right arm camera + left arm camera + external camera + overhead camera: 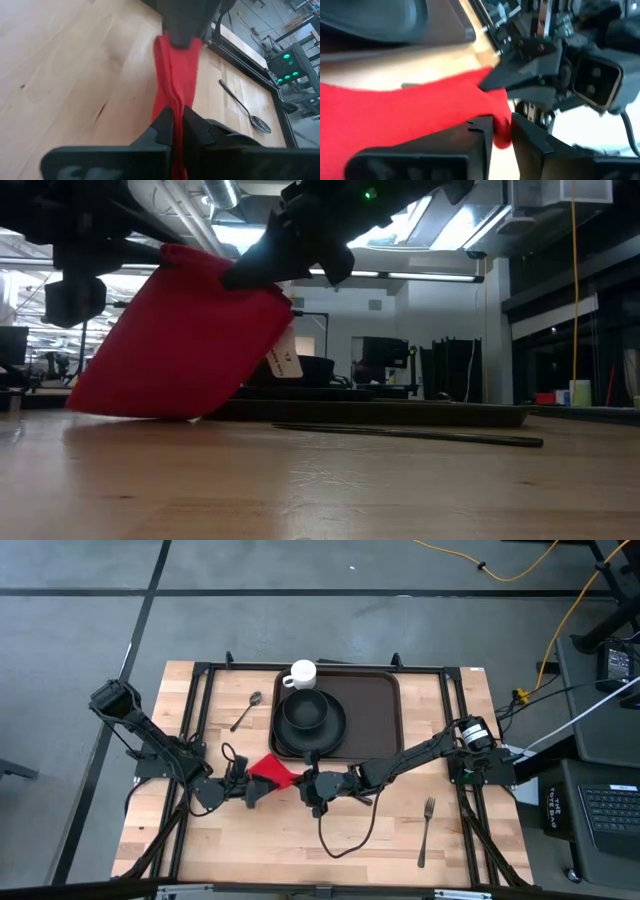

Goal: Set up tray
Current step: Put the red napkin on the brown serving tray

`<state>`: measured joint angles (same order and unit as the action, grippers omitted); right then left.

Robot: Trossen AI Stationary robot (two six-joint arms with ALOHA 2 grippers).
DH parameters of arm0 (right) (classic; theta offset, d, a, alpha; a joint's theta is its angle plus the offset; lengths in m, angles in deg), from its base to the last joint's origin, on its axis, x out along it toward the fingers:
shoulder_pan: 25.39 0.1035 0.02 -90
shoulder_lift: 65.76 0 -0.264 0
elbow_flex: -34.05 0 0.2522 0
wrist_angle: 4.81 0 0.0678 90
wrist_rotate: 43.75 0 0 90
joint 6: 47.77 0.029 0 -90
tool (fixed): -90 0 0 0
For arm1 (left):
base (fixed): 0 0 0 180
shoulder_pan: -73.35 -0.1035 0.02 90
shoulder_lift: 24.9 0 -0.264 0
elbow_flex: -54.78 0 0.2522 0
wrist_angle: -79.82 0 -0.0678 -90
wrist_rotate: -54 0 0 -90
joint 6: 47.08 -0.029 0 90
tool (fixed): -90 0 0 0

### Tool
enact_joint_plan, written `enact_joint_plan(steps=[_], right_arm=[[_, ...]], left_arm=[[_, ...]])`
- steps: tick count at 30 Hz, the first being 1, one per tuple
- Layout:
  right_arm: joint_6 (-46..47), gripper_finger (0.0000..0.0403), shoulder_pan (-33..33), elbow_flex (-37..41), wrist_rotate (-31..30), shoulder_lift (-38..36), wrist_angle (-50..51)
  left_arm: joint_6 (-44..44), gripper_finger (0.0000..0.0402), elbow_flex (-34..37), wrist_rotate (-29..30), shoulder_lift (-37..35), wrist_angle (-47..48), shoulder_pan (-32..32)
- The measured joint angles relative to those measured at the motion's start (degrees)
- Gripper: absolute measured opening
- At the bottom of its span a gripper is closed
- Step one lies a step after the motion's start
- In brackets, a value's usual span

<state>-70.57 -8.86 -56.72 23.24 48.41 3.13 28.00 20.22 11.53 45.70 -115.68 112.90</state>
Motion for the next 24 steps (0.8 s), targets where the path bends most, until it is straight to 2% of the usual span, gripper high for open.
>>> enact_joint_plan(steps=[5, 12, 17, 24], right_arm=[[-0.1, 0.0017, 0.7, 0.1, -0.5, -1.3, 1.3], [-2.6, 0.0017, 3.2, 0.0, -6.5, -3.1, 2.8], [-2.8, 0.0017, 4.8, 0.0, -10.3, -5.5, 5.3], [-2.2, 0.0017, 6.1, 0.0, -12.5, -11.6, 9.3]], left_arm=[[-0.9, 0.0099, 0.0, -2.2, 0.0, -1.7, 0.0], [-11.1, 0.0133, 0.0, -5.1, -3.3, -4.0, 0.0], [-20.0, 0.0135, 0.0, -7.2, -7.4, -4.1, 0.6], [-34.9, 0.0117, 0.0, -5.8, -10.2, -3.7, 1.7]])
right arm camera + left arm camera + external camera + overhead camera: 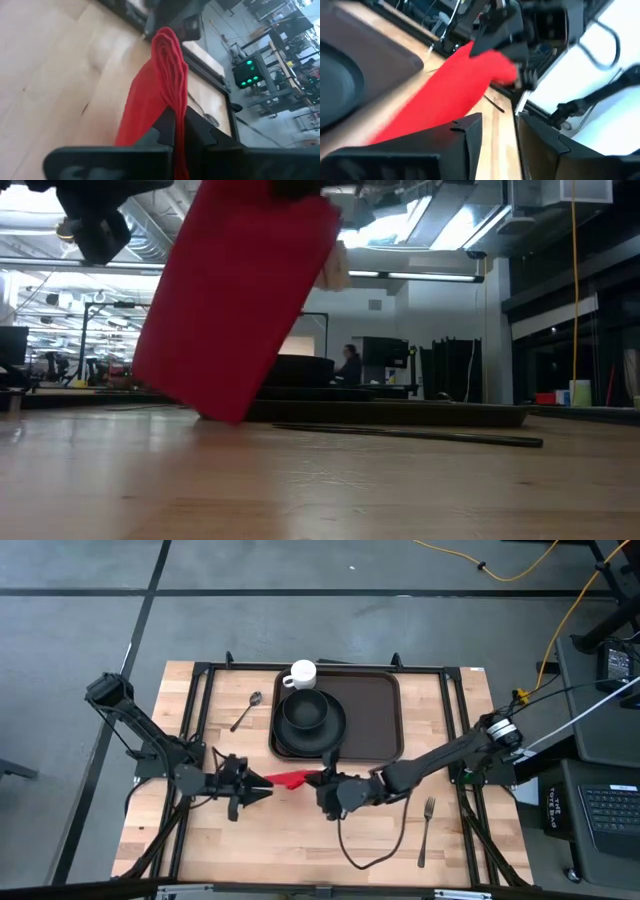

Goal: Set up tray
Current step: Put the red napkin on the brown serving tray

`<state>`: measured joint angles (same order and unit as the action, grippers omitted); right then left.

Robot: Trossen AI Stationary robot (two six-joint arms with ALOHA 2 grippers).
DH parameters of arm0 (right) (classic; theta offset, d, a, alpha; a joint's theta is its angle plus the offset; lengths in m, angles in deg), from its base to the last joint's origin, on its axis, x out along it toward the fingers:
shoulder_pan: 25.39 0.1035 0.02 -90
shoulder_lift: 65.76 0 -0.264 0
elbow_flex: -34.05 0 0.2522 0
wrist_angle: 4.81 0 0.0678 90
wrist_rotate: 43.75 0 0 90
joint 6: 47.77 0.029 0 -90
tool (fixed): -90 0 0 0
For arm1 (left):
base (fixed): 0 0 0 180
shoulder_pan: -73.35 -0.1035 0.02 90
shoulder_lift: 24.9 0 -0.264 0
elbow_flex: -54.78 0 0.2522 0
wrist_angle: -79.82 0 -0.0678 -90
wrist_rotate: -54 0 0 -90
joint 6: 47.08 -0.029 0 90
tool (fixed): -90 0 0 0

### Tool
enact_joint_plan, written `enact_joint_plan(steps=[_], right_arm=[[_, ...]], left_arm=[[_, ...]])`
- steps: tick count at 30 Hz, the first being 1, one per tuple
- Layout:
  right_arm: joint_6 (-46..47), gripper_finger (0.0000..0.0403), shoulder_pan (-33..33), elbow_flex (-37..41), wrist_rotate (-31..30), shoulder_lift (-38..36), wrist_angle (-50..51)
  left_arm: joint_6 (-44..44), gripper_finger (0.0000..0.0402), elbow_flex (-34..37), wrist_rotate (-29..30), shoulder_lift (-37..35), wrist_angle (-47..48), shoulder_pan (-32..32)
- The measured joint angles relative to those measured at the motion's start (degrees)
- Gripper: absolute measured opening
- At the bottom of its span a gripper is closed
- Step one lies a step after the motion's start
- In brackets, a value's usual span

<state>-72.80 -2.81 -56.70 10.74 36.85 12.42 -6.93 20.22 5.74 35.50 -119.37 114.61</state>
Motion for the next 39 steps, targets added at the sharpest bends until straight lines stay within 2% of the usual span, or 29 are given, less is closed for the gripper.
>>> enact_joint_plan(steps=[13, 16, 20, 22, 27, 32, 39], right_arm=[[0.9, 0.0017, -0.9, -0.1, -0.5, -14.6, 15.6], [2.9, 0.0017, -2.4, -0.1, -0.1, -16.6, 20.9], [3.9, 0.0017, -6.1, -0.1, 7.0, -18.7, 26.0], [3.4, 0.0017, -8.5, -0.1, 8.9, -19.5, 26.7], [0.0, 0.0017, -14.3, -0.1, 8.3, -21.3, 29.3], [-0.9, 0.0017, -18.2, -0.1, 8.3, -23.6, 35.0], [-2.5, 0.0017, -21.6, -0.1, 10.5, -28.1, 40.4]], left_arm=[[-17.5, 0.0082, 0.0, 0.9, -0.3, 0.1, -0.2], [-21.5, 0.0081, 0.0, 3.1, -0.3, 0.1, -1.0], [-25.4, 0.0078, 0.0, 3.9, -0.3, 0.6, -4.2], [-26.6, 0.0071, 0.0, 0.7, -0.3, 1.6, -7.0], [-29.9, 0.0040, 0.0, -8.6, -0.3, 3.7, -14.8], [-34.6, 0.0007, 0.0, -14.2, -0.3, 3.7, -21.4], [-38.2, 0.0002, 0.0, -23.2, -0.3, 3.4, -28.6]])
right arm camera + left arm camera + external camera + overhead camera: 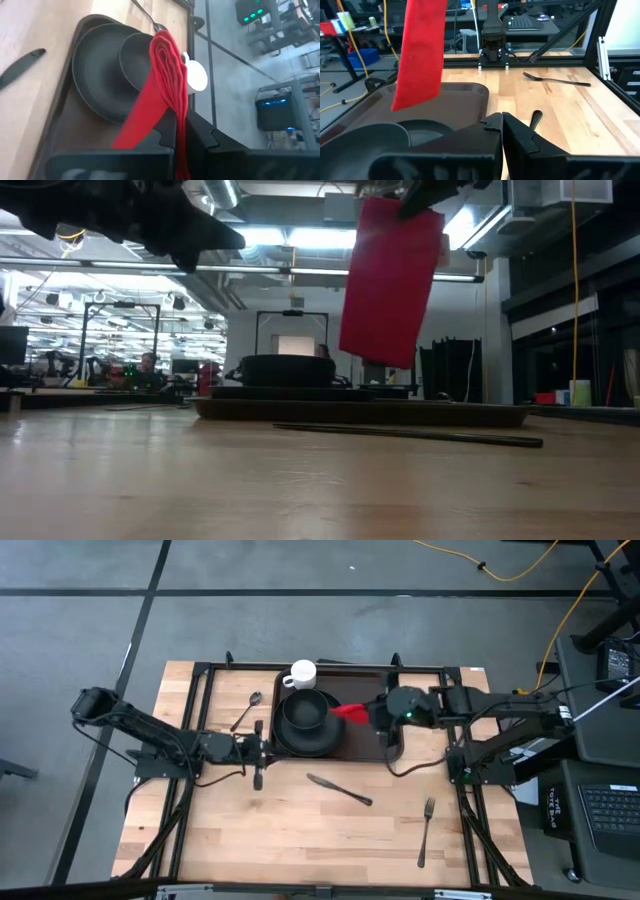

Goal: Set up tray
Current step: Put the red napkin on the brown serving tray

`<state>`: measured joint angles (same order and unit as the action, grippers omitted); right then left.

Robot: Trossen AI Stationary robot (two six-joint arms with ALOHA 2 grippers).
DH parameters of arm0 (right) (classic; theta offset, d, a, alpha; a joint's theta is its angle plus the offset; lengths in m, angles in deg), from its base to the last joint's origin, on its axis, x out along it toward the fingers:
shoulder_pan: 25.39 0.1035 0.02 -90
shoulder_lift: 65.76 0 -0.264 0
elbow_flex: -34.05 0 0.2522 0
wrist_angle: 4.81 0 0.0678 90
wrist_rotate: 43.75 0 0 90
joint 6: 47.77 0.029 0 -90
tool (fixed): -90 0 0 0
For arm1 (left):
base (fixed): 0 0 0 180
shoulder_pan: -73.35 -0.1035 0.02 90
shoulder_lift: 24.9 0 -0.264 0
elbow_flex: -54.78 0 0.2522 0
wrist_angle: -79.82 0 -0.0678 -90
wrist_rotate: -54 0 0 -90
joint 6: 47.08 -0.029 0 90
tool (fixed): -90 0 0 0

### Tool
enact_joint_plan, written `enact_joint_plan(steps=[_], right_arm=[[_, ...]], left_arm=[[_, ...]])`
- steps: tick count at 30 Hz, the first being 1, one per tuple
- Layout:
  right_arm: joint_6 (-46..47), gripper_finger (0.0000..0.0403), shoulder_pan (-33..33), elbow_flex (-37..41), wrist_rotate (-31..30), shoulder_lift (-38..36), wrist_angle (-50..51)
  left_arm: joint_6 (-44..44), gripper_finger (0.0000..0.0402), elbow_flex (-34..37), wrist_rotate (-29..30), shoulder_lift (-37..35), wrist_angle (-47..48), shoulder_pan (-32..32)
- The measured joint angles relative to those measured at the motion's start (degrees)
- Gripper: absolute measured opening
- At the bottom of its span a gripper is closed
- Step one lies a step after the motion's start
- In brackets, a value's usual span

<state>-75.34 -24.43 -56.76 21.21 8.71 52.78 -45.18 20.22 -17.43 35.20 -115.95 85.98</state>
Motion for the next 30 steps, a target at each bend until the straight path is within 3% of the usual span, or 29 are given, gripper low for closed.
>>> enact_joint_plan(steps=[8, 14, 19, 30], right_arm=[[-7.4, 0.0017, -4.5, 0.0, 3.0, 0.1, 2.5], [-10.8, 0.0017, -11.2, 0.0, 8.8, 1.4, 3.8], [-13.7, 0.0017, -17.1, 0.0, 9.8, 2.7, 6.2], [-33.0, 0.0017, -28.1, 0.1, 9.7, 9.4, -0.9]], left_arm=[[-1.2, 0.0002, 0.0, -6.5, 0.0, -0.3, -5.4], [-1.2, 0.0003, 0.0, -8.0, 0.0, -0.3, -7.6], [-1.2, 0.0001, 0.0, -8.0, 0.0, -0.3, -8.9], [-1.2, 0.0003, 0.0, -8.0, 0.0, -0.2, -11.0]])
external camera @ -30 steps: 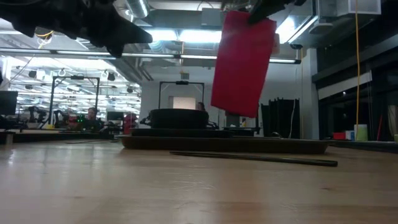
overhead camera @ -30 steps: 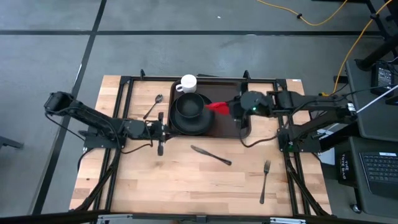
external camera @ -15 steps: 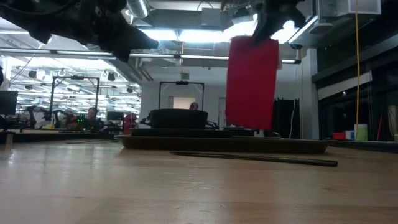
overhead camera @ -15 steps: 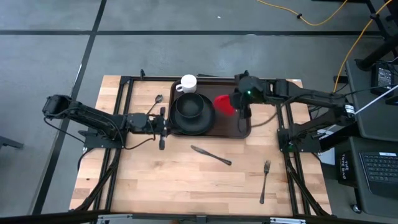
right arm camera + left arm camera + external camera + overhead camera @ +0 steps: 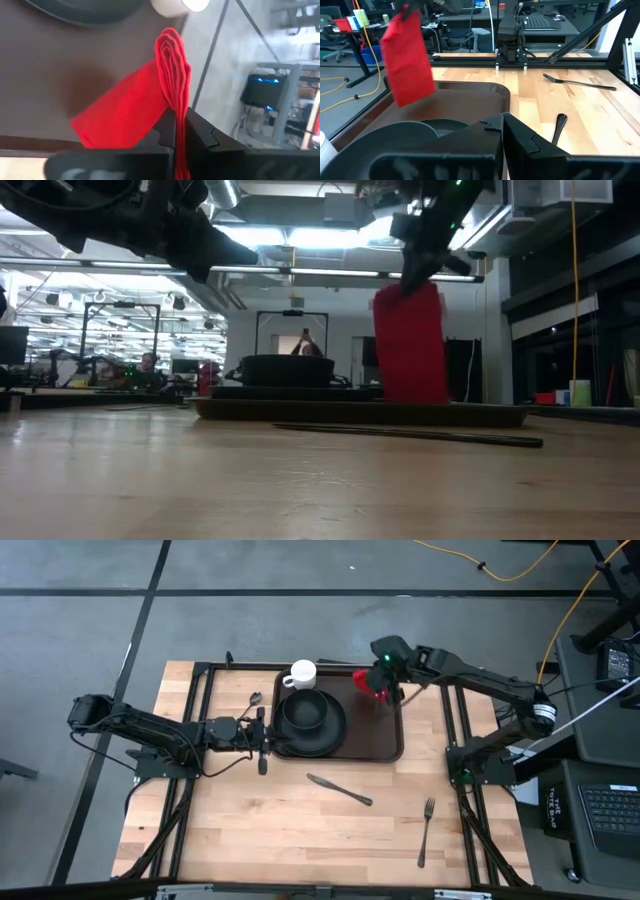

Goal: Set up tray
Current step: Put the red napkin on the brown serving tray

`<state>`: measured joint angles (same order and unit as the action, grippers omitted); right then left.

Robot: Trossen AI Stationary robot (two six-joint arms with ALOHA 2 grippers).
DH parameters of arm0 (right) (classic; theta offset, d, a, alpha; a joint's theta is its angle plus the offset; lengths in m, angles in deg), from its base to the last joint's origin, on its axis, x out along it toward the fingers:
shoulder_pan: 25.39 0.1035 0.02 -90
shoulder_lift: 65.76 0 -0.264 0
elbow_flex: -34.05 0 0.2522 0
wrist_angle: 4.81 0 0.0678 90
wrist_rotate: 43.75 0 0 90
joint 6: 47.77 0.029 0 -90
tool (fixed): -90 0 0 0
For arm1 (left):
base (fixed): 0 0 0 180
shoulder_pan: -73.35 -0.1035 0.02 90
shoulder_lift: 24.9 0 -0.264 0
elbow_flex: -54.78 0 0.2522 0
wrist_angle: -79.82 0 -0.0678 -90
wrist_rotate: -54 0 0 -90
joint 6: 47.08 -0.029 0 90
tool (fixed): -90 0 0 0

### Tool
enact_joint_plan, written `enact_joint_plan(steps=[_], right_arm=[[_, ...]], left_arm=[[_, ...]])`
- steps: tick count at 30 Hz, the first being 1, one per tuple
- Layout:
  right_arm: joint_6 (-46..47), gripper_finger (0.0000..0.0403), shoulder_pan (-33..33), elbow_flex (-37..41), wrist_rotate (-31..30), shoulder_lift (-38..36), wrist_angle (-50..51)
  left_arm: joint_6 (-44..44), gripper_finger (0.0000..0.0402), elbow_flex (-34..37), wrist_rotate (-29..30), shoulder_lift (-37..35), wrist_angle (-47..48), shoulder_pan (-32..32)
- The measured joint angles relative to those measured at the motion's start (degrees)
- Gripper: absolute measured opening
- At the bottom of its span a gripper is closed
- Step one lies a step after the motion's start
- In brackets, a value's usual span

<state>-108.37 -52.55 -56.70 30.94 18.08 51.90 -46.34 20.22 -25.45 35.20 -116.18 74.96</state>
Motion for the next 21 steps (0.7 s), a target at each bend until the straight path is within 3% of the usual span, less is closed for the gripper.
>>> enact_joint_plan(steps=[7, 13, 21], right_arm=[[-5.9, 0.0017, -5.1, 0.0, 0.0, 5.5, -3.3], [-5.7, 0.0017, -4.9, 0.0, 3.4, 9.8, -1.1], [-3.9, 0.0017, -3.6, 0.0, 3.4, 13.3, 0.8]], left_arm=[[0.0, 0.0001, 0.0, 0.0, 0.0, 0.0, 0.0], [0.1, 0.0002, 0.0, 0.0, 0.0, 0.0, 0.0], [0.2, 0.0002, 0.0, 0.0, 0.0, 0.0, 0.0]])
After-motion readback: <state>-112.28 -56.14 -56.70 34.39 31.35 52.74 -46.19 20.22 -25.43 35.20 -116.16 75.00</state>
